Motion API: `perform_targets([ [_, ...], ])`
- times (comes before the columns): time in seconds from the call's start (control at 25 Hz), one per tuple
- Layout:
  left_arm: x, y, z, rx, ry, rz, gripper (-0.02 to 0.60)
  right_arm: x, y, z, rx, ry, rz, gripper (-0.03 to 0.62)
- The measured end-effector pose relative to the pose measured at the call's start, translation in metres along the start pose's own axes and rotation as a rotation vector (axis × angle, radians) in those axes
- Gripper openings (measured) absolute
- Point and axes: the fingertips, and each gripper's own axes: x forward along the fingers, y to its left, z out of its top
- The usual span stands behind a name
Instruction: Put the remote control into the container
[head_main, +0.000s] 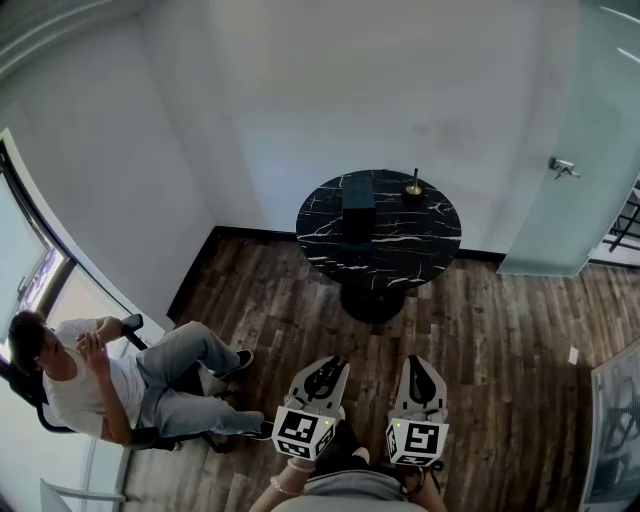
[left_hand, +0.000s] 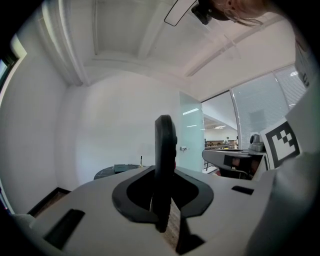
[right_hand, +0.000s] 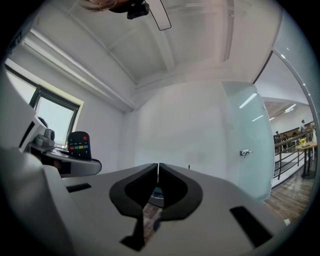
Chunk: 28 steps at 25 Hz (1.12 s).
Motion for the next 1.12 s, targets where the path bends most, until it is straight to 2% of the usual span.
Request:
perform_targets([
  [0.32,0.059,0.039,0.009,0.009,-0.017,-0.055,0.069,0.054,-0.017,-0.002,-0.017,-0.007,-0.073,0.014],
  [0.6,0.102,0.083,0.025,0.04,-0.024,-0.108,0.069,0.118,-0.004,0.008,-0.021,-0.029,-0.1,0.014],
  [1.12,0.131,0.14,0.018,0.033,0.01,-0.15,0.069,0.175,0.02,-0.01,-0.008,0.023,-0.125,0.014],
])
